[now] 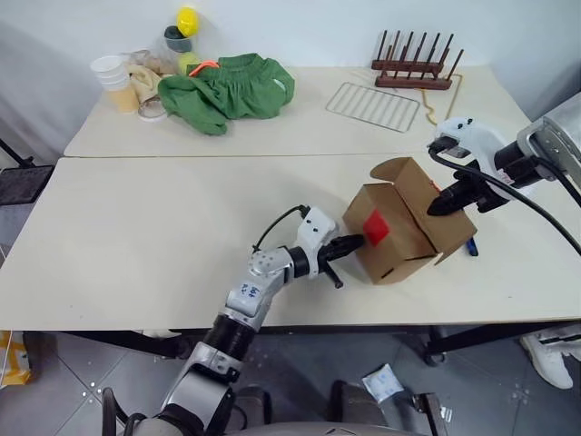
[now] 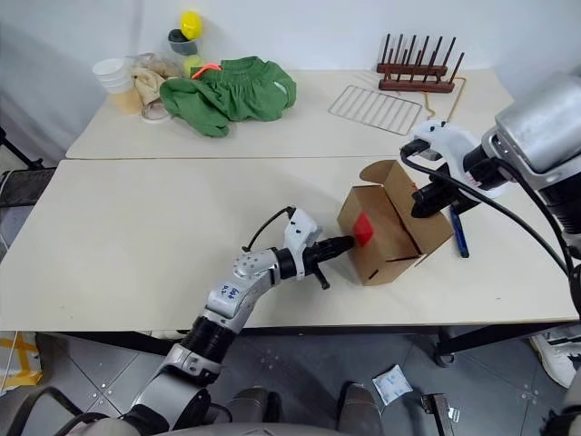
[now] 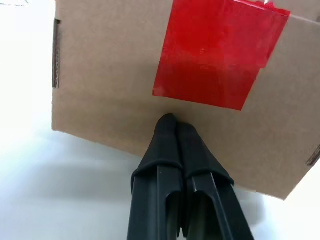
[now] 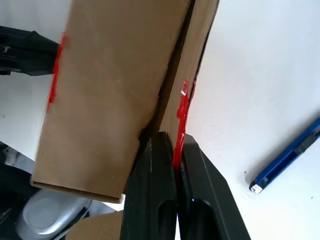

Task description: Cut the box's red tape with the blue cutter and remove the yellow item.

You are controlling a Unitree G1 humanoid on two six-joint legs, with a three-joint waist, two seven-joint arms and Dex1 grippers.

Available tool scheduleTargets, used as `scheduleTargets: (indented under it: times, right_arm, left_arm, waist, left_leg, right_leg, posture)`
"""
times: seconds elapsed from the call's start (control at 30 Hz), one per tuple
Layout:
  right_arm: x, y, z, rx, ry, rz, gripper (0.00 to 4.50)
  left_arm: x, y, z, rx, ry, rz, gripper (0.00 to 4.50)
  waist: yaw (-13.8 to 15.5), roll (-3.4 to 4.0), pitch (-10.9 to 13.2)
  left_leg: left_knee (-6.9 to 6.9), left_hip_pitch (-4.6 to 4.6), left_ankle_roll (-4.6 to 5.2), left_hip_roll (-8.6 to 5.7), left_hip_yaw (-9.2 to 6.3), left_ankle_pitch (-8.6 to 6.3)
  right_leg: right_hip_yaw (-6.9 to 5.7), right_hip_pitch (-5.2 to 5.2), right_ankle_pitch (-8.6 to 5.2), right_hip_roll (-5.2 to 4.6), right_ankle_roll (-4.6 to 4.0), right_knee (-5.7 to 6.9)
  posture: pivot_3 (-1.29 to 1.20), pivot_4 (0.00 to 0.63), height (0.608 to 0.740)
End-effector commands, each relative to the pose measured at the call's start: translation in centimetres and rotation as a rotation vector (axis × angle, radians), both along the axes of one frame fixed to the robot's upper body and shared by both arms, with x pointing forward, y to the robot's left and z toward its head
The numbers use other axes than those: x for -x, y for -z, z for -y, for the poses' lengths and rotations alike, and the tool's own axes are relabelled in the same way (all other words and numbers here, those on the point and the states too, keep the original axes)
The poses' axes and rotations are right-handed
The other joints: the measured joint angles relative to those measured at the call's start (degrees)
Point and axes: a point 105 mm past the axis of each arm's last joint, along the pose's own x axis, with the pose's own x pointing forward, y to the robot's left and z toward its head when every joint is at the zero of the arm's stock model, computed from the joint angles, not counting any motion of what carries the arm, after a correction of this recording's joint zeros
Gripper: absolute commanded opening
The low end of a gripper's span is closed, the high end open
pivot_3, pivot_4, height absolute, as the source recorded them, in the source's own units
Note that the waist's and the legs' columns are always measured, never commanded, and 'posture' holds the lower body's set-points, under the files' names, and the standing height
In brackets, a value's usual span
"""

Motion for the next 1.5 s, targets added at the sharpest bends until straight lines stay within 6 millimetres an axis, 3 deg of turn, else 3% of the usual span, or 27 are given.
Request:
scheduleTargets:
  times: [0.03, 0.27, 0.47, 0.5, 0.6, 0.67, 0.8, 0.9, 1.0, 1.13, 1.27, 1.5]
  right_arm:
    - [-0.1, -0.6, -0.7, 0.009, -0.038, 0.060, 0.03]
    - [0.0, -0.9, -1.0, 0.021, -0.050, 0.103, 0.03]
    - [-0.3, -0.8, -0.5, 0.031, -0.021, 0.129, 0.03]
    - [-0.3, -0.7, -0.4, 0.033, -0.015, 0.134, 0.03]
    - [-0.5, -0.7, -0.1, 0.038, -0.003, 0.146, 0.03]
    - [-0.6, -0.7, 0.0, 0.036, 0.001, 0.148, 0.03]
    - [-0.6, -0.6, -0.1, 0.033, 0.005, 0.147, 0.03]
    - [-0.5, -0.4, 0.0, 0.032, 0.008, 0.141, 0.03]
    - [-0.4, -0.2, 0.0, 0.026, 0.014, 0.138, 0.03]
    - [-0.5, -0.1, 0.0, 0.018, 0.024, 0.143, 0.03]
    - [-0.7, 0.0, 0.2, 0.015, 0.040, 0.149, 0.03]
    - [-0.6, 0.1, 0.5, -0.002, 0.053, 0.152, 0.03]
  left_arm:
    - [0.7, -0.3, -0.8, -0.042, 0.028, 0.057, 0.00]
    - [1.5, -1.8, -3.2, -0.068, 0.093, 0.117, 0.00]
    - [4.6, -4.8, -5.4, -0.051, 0.303, 0.110, 0.00]
    - [5.3, -6.0, -5.6, -0.020, 0.354, 0.104, 0.00]
    - [6.7, -8.7, -5.0, 0.047, 0.461, 0.147, 0.00]
    - [5.9, -9.4, -3.6, 0.064, 0.450, 0.191, 0.00]
    - [4.8, -9.0, -1.0, 0.015, 0.447, 0.241, 0.00]
    - [4.3, -10.0, 1.4, 0.089, 0.442, 0.248, 0.00]
    - [4.4, -9.4, 2.5, 0.035, 0.477, 0.264, 0.00]
    - [5.2, -8.9, 3.3, 0.015, 0.532, 0.241, 0.00]
    - [5.7, -6.7, 4.0, -0.091, 0.555, 0.215, 0.00]
    - [4.0, -4.0, 3.4, -0.216, 0.415, 0.162, 0.00]
  waist:
    - [-0.02, 0.00, 0.00]
    - [-0.01, 0.01, 0.00]
    - [-0.21, 0.02, 0.01]
    - [-0.21, 0.02, 0.01]
    - [-0.04, 0.01, 0.02]
    - [0.22, 0.00, 0.03]
    - [-0.07, -0.03, 0.05]
    - [-0.13, -0.05, 0.06]
    - [-0.13, -0.05, 0.06]
    - [-0.22, -0.04, 0.06]
    - [-0.10, -0.05, 0.06]
    - [-0.04, -0.05, 0.06]
  left_leg:
    - [0.00, 0.00, 0.00, 0.00, 0.00, 0.00]
    - [0.00, -0.04, -0.01, 0.00, 0.00, 0.00]
    - [0.00, -0.04, 0.00, 0.01, 0.01, 0.00]
    - [0.00, -0.03, 0.00, 0.02, 0.01, 0.00]
    - [0.00, -0.04, 0.00, 0.02, 0.00, 0.00]
    - [0.09, -0.05, 0.01, 0.01, -0.02, 0.01]
    - [0.25, -0.05, 0.04, -0.01, 0.00, -0.01]
    - [0.24, -0.05, 0.03, -0.01, 0.01, -0.01]
    - [0.24, -0.05, 0.03, -0.01, 0.01, -0.01]
    - [0.23, -0.05, 0.03, -0.01, 0.03, -0.01]
    - [0.25, -0.05, 0.04, 0.00, 0.03, -0.01]
    - [0.31, -0.05, 0.04, 0.00, 0.01, -0.01]
  right_leg:
    - [0.00, -0.01, 0.00, 0.00, 0.00, 0.01]
    - [0.00, -0.05, 0.00, 0.00, 0.00, 0.01]
    - [0.00, -0.06, 0.00, 0.00, -0.01, 0.04]
    - [0.00, -0.06, 0.00, 0.00, -0.01, 0.03]
    - [0.00, -0.04, 0.00, 0.00, -0.01, 0.04]
    - [0.00, -0.01, 0.00, 0.00, 0.00, 0.05]
    - [0.00, 0.06, 0.02, 0.00, 0.03, 0.08]
    - [0.00, 0.02, 0.02, 0.01, 0.03, 0.14]
    - [0.00, 0.01, 0.02, 0.00, 0.03, 0.14]
    - [0.01, 0.00, 0.02, 0.00, 0.03, 0.14]
    - [0.01, 0.01, 0.02, 0.00, 0.03, 0.15]
    - [0.01, 0.03, 0.02, 0.00, 0.03, 0.18]
  posture:
    - [0.00, 0.150, 0.740]
    - [0.00, 0.150, 0.740]
    - [0.00, 0.150, 0.740]
    - [0.00, 0.150, 0.740]
    - [0.00, 0.150, 0.740]
    - [0.00, 0.150, 0.740]
    - [0.00, 0.150, 0.740]
    - [0.00, 0.150, 0.740]
    - [0.00, 0.150, 0.740]
    - [0.00, 0.150, 0.740]
    - [0.00, 0.150, 0.740]
    - [0.00, 0.150, 0.740]
